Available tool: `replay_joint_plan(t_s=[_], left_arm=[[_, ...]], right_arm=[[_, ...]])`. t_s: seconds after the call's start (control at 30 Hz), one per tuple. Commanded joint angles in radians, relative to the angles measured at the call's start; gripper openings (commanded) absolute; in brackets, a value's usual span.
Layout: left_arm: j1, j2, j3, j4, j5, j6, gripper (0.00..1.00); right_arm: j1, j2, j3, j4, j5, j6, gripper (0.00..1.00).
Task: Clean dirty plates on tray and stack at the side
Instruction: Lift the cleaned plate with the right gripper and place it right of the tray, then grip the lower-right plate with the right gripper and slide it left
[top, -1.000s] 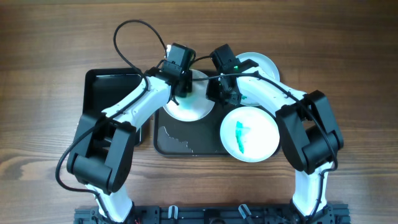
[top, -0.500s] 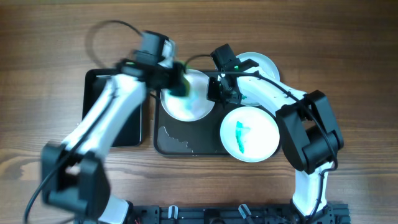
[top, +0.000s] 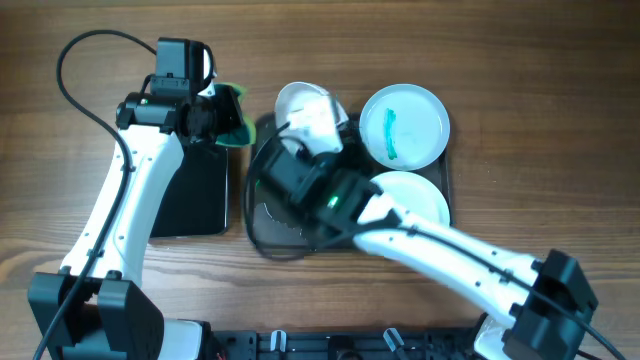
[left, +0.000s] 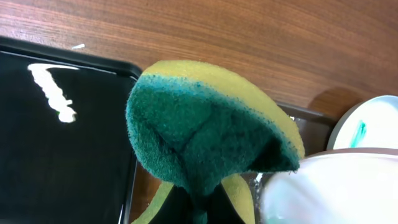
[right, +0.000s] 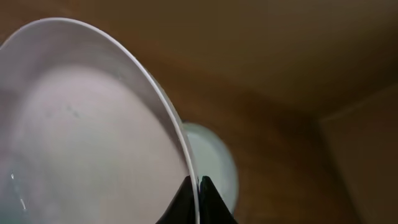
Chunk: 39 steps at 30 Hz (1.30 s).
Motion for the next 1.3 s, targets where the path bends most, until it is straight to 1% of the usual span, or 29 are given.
replay_joint_plan(t_s=[0.0,0.07,0.1,0.17,0.2,0.23,0.3,0.33,0.37,0.4,0.47,0.5,0.53,0.57,0.6,0.63,0.7,0.8,0.83,0.87,0.93,1.0,1.03,1.17,1.2,1.23,1.27], left_arm=[[0.005,0.006,0.001,-0.002,-0.006,-0.01,0.04],[0.005,0.006,0.001,-0.002,-0.006,-0.01,0.04],[0.005,0.006,0.001,-0.002,-0.006,-0.01,0.04],[0.005,0.006,0.001,-0.003,-0.006,-0.01,0.04],[0.005,0.006,0.001,-0.003,-0.006,-0.01,0.04],[0.005,0.006,0.001,-0.003,-0.006,-0.01,0.04],[0.005,0.006,0.001,-0.003,-0.005,-0.01,0.04],[0.005,0.006,0.001,-0.003,0.0,-0.01,0.04],[0.005,0.006,0.001,-0.003,0.013,-0.01,0.04],[0.005,0.006,0.001,-0.003,0.017,-0.01,0.04],[0.004,0.006,0.001,-0.003,0.021,-0.01,0.04],[0.0,0.006,0.001,-0.003,0.021,-0.01,0.04],[-0.005,0.006,0.001,-0.003,0.021,-0.01,0.04],[-0.015,0.006,0.001,-0.002,0.02,-0.01,0.04],[-0.026,0.006,0.001,-0.002,0.02,-0.01,0.04],[-0.034,0.006,0.001,-0.002,0.02,-0.01,0.04],[-0.045,0.006,0.001,-0.001,0.02,-0.01,0.04],[-0.045,0.006,0.001,-0.001,0.02,-0.01,0.04],[-0.045,0.006,0.001,-0.001,0.02,-0.01,0.04],[-0.045,0.006,0.001,-0.001,0.02,-0.01,0.04],[-0.045,0.006,0.001,-0.002,0.02,-0.01,0.04],[-0.045,0.006,0.001,-0.001,0.02,-0.01,0.04],[-0.045,0.006,0.001,-0.001,0.02,-0.009,0.04],[-0.045,0.006,0.001,-0.001,0.02,-0.01,0.04],[-0.045,0.006,0.001,0.0,0.02,-0.01,0.04],[-0.045,0.006,0.001,0.001,0.02,-0.01,0.04],[-0.045,0.006,0.001,0.001,0.02,-0.01,0.04]], right_arm=[[0.06,-0.013,0.002,0.059,0.363,-0.131,0.04],[0.064,-0.013,0.002,0.155,0.363,-0.274,0.04],[0.064,-0.013,0.002,0.193,0.363,-0.303,0.04],[0.063,-0.013,0.002,0.221,0.362,-0.303,0.04],[0.056,-0.013,0.002,0.218,0.317,-0.287,0.04],[0.04,-0.013,0.002,0.195,0.212,-0.284,0.04],[-0.02,-0.013,0.002,0.085,-0.028,-0.143,0.04],[-0.066,-0.013,0.002,0.025,-0.169,-0.05,0.04],[-0.134,-0.013,0.001,-0.024,-0.324,0.058,0.04],[-0.219,-0.013,0.001,-0.043,-0.481,0.108,0.04],[-0.412,-0.014,0.001,-0.034,-0.862,0.12,0.04],[-0.607,-0.014,0.001,-0.032,-1.23,0.104,0.04],[-0.694,-0.014,0.001,-0.032,-1.364,0.081,0.04],[-0.811,-0.014,0.001,-0.036,-1.514,0.055,0.04],[-0.902,-0.014,0.001,-0.044,-1.591,0.041,0.04],[-0.978,-0.014,0.001,-0.061,-1.613,0.042,0.04],[-1.18,-0.014,0.001,-0.134,-1.597,0.014,0.04],[-1.344,-0.014,-0.003,-0.198,-1.421,0.016,0.04],[-1.414,-0.014,-0.033,-0.208,-1.291,0.052,0.04],[-1.449,-0.014,-0.066,-0.195,-1.258,0.081,0.04],[-1.521,-0.014,-0.185,-0.116,-1.252,0.09,0.04],[-1.556,-0.014,-0.283,-0.034,-1.238,0.096,0.04],[-1.561,-0.014,-0.331,0.006,-1.238,0.094,0.04],[-1.559,-0.014,-0.433,0.08,-1.19,0.093,0.04],[-1.559,-0.014,-0.437,0.077,-1.193,0.082,0.14],[-1.559,-0.014,-0.435,0.071,-1.254,0.023,0.25],[-1.56,-0.014,-0.421,0.039,-1.341,-0.036,0.29]])
